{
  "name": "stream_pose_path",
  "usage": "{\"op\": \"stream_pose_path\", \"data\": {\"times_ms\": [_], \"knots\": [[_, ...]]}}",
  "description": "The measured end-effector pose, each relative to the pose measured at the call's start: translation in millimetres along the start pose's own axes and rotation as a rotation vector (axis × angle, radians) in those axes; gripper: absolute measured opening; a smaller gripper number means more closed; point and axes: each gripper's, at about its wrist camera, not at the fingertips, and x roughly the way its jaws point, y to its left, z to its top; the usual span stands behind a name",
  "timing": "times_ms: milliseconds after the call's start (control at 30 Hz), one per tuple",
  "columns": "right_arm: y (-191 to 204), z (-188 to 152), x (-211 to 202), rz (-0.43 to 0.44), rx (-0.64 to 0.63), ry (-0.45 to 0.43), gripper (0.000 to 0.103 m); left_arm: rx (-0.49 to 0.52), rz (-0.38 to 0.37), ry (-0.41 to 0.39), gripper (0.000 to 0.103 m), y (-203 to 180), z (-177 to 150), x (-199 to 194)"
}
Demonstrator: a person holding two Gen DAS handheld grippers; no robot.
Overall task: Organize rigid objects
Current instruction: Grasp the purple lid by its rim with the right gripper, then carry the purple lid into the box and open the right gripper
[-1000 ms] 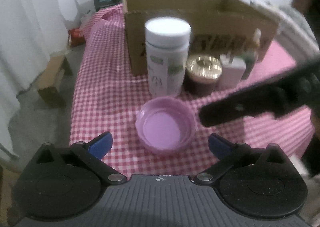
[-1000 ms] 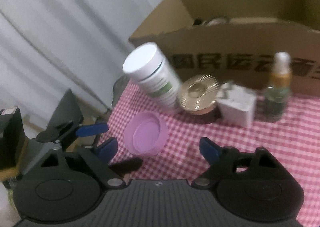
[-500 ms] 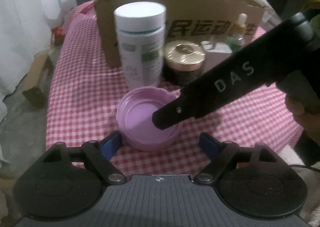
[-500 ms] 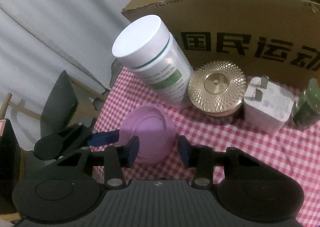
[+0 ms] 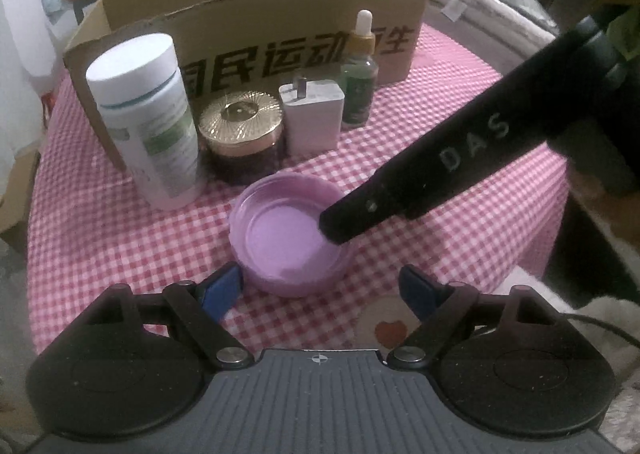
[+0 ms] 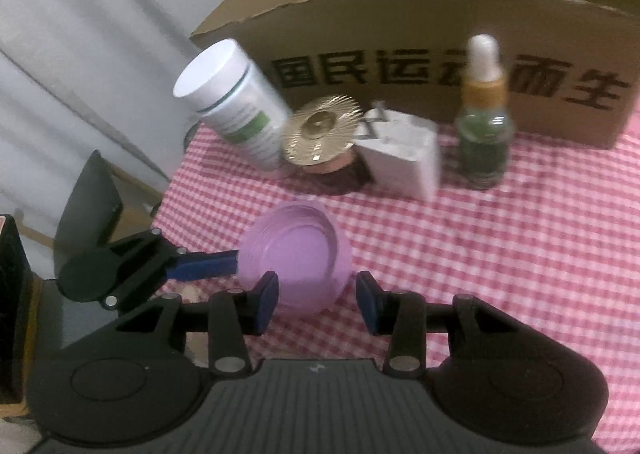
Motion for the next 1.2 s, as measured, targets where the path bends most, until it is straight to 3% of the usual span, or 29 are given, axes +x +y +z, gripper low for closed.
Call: {"op": "stream_pose_path", "data": {"times_ms": [200, 433, 567, 667, 833, 1033, 1200], "knots": [[-1, 2, -2, -0.017, -0.025, -0.037, 0.045, 0.04, 0.068, 0.018, 0.087, -8, 5, 8], [10, 8, 15, -0.033, -0.095, -0.038, 0.045, 0.048, 0.082, 0.007, 0.087, -7, 18, 25], [13, 9, 21, -0.038, -0.114, -0.029, 0.03, 0.055, 0.085, -0.005, 0.079, -8, 22, 28], [12, 8, 23, -0.046, -0.121, -0.034, 0.024, 0.052, 0.098, -0.015, 0.073, -5, 23, 25], [10, 4, 22, -0.048, -0.115, -0.045, 0.019, 0.052, 0.1, -0.022, 0.073, -7, 24, 20], [20, 1, -2, -0.045, -0.131, -0.102, 0.019, 0.077, 0.134, -0.081, 0.073, -18, 27, -8], [40, 9, -39, -0.04, -0.195, -0.201, 0.019, 0.099, 0.17, -0.198, 0.073, -22, 48, -56]]}}
